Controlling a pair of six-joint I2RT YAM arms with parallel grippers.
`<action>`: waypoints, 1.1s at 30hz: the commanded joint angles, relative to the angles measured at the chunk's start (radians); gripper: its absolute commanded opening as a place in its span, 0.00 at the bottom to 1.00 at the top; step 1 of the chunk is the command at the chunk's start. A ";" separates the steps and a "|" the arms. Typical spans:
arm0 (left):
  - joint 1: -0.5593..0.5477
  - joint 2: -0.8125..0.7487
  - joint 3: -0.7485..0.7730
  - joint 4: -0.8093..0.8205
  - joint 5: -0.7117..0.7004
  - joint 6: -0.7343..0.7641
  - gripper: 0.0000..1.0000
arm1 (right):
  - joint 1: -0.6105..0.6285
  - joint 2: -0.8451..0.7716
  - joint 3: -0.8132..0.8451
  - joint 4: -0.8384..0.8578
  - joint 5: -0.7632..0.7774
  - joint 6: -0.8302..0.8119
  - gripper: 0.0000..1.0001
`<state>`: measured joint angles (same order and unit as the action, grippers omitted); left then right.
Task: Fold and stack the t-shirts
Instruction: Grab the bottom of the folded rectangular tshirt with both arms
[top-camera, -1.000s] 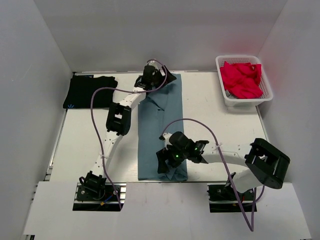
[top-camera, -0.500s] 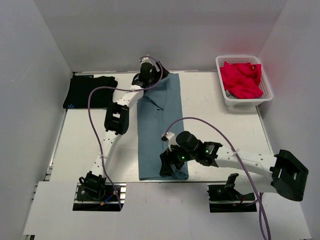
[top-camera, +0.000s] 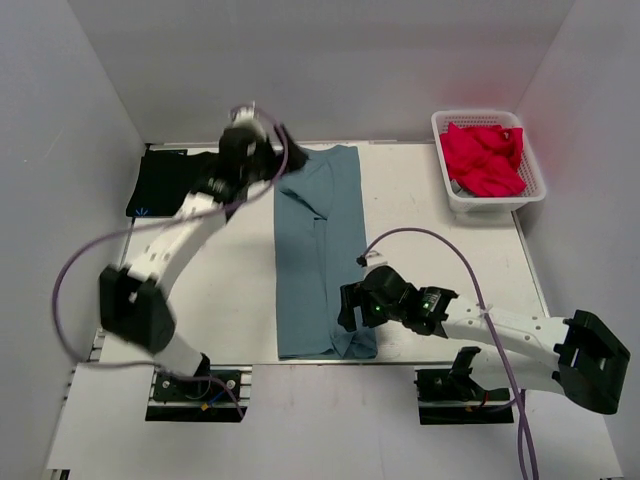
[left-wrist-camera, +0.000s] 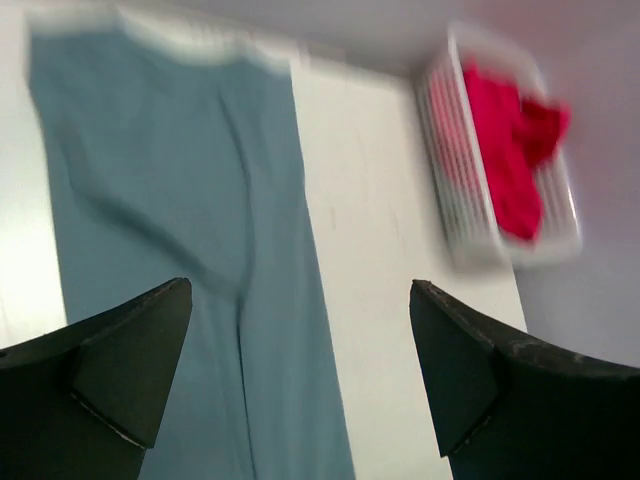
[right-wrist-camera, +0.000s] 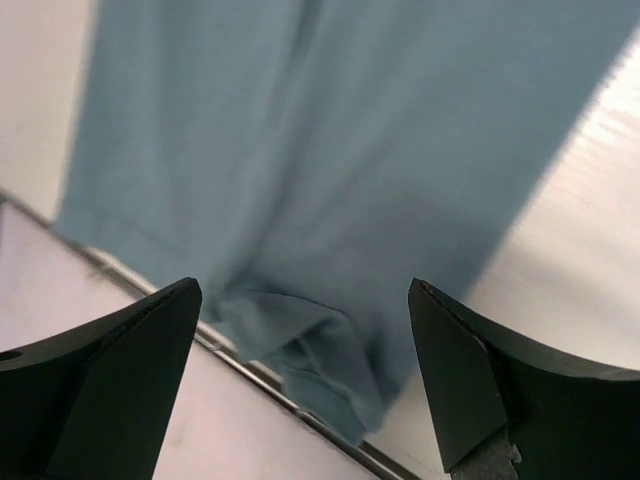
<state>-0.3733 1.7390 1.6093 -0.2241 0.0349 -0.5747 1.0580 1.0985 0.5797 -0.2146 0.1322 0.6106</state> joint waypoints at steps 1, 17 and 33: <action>-0.047 -0.233 -0.415 -0.015 0.048 -0.095 1.00 | -0.019 0.003 -0.018 -0.094 0.100 0.113 0.90; -0.283 -0.654 -1.091 -0.377 0.390 -0.237 0.98 | -0.032 -0.189 -0.176 -0.174 -0.222 0.216 0.90; -0.418 -0.592 -1.174 -0.365 0.359 -0.280 0.62 | -0.035 -0.152 -0.244 -0.108 -0.249 0.256 0.64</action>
<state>-0.7696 1.1233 0.4301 -0.5945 0.4110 -0.8536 1.0222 0.9489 0.3649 -0.3309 -0.1085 0.8482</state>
